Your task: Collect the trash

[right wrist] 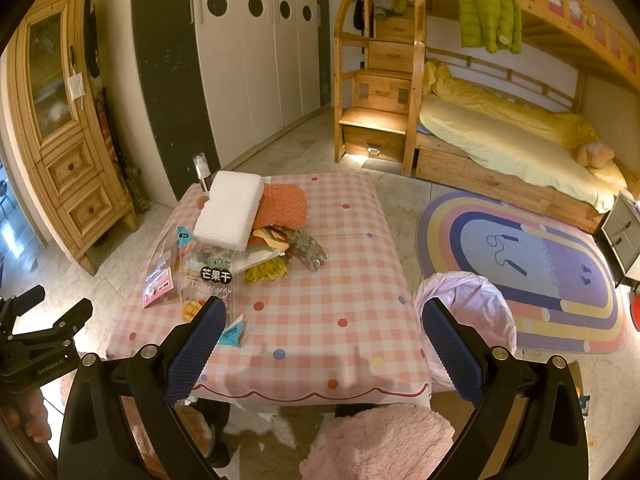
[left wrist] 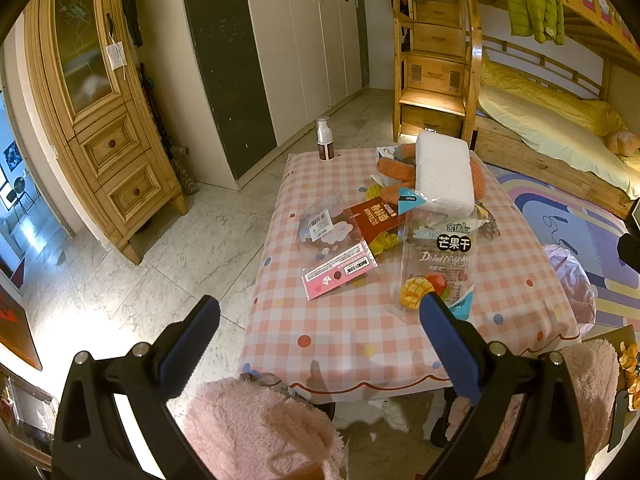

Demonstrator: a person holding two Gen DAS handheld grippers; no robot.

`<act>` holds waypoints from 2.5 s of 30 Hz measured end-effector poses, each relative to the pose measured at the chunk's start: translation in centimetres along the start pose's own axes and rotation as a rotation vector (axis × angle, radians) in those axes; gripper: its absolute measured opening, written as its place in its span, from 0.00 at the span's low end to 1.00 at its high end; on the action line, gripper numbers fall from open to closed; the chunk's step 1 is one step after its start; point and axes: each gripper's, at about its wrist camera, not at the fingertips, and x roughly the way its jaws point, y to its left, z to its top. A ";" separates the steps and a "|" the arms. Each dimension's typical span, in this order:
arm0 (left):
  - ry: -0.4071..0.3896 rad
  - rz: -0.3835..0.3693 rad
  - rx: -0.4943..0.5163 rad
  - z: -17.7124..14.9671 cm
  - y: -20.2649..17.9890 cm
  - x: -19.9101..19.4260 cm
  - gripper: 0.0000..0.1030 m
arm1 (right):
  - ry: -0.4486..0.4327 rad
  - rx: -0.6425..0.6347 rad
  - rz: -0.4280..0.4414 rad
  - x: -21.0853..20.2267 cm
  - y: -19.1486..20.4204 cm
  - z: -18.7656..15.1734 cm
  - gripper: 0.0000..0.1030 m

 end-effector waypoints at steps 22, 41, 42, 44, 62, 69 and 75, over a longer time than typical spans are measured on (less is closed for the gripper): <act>0.002 0.001 0.002 0.0 0.1 0.1 0.94 | 0.000 -0.001 0.000 0.1 0.0 0.0 0.95; 0.019 0.023 -0.004 -0.6 1.2 2.0 0.94 | 0.015 -0.004 0.006 0.6 0.0 0.0 0.95; 0.022 0.029 -0.006 -0.6 1.4 2.3 0.94 | 0.019 -0.007 0.021 1.0 0.1 -0.1 0.95; 0.035 0.040 -0.009 -0.8 1.7 3.1 0.94 | 0.022 -0.016 0.042 2.2 0.5 -0.5 0.95; 0.103 0.054 -0.002 -2.4 4.0 9.0 0.94 | 0.102 -0.170 0.199 12.3 7.1 -1.9 0.92; 0.108 0.015 -0.031 -2.4 4.2 10.9 0.94 | 0.119 -0.183 0.240 14.4 7.9 -2.1 0.87; 0.124 -0.021 -0.025 -2.6 3.8 11.9 0.94 | 0.152 -0.191 0.267 16.3 8.4 -2.3 0.64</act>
